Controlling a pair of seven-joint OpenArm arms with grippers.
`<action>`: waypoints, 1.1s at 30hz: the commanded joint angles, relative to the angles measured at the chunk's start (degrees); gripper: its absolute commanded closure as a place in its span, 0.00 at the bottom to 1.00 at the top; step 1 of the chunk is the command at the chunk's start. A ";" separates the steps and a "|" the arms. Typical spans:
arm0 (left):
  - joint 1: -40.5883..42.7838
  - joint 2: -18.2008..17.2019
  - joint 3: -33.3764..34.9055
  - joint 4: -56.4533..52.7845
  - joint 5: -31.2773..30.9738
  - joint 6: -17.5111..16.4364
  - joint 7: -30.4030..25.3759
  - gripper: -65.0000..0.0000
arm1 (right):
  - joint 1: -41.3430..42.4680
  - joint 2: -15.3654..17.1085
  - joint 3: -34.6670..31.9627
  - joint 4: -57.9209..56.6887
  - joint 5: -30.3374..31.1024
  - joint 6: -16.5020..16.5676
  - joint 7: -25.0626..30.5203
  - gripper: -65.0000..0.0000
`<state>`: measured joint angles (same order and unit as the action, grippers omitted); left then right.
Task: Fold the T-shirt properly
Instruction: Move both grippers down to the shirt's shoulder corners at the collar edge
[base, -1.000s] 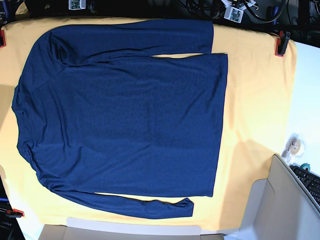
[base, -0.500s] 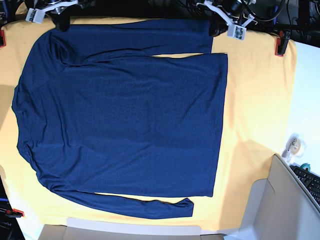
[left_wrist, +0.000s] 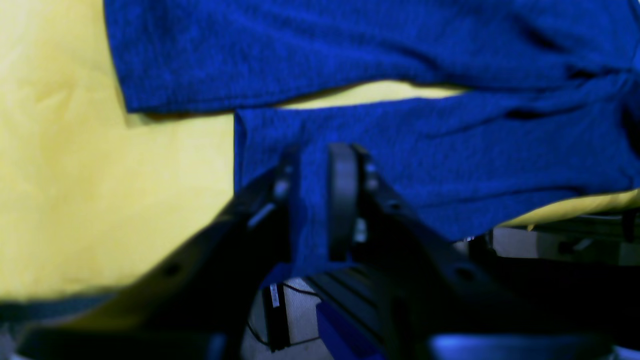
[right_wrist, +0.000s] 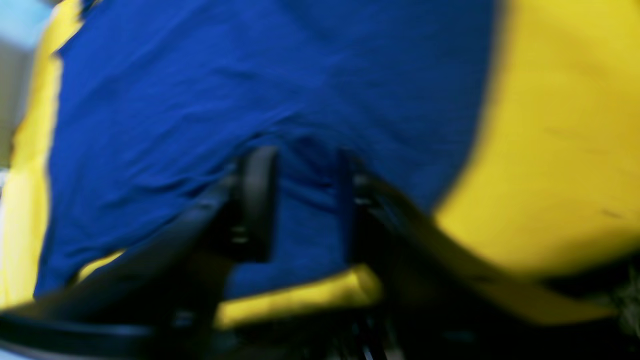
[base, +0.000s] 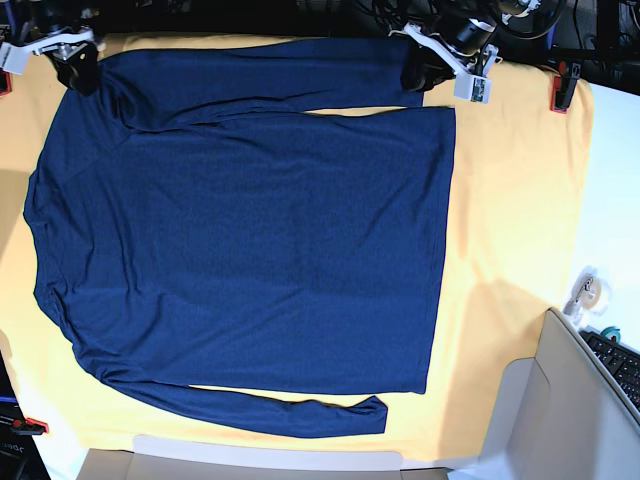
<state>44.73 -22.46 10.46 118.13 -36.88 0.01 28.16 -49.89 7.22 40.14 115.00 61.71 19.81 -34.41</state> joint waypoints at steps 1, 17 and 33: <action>0.06 -0.27 -0.22 1.04 -0.52 -0.32 -1.04 0.80 | 0.61 0.29 2.28 0.74 1.54 0.80 0.26 0.56; -3.10 -0.27 -0.22 1.04 -0.61 -0.32 4.85 0.75 | 12.92 -3.84 14.59 -17.37 9.19 3.53 -19.17 0.49; -4.25 -0.27 -0.22 1.04 -0.70 -0.32 5.11 0.75 | 16.70 -4.19 10.72 -23.44 9.19 3.53 -19.34 0.49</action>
<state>40.29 -22.44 10.46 118.13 -37.10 0.01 34.33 -32.71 2.70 51.11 91.22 71.96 23.64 -52.23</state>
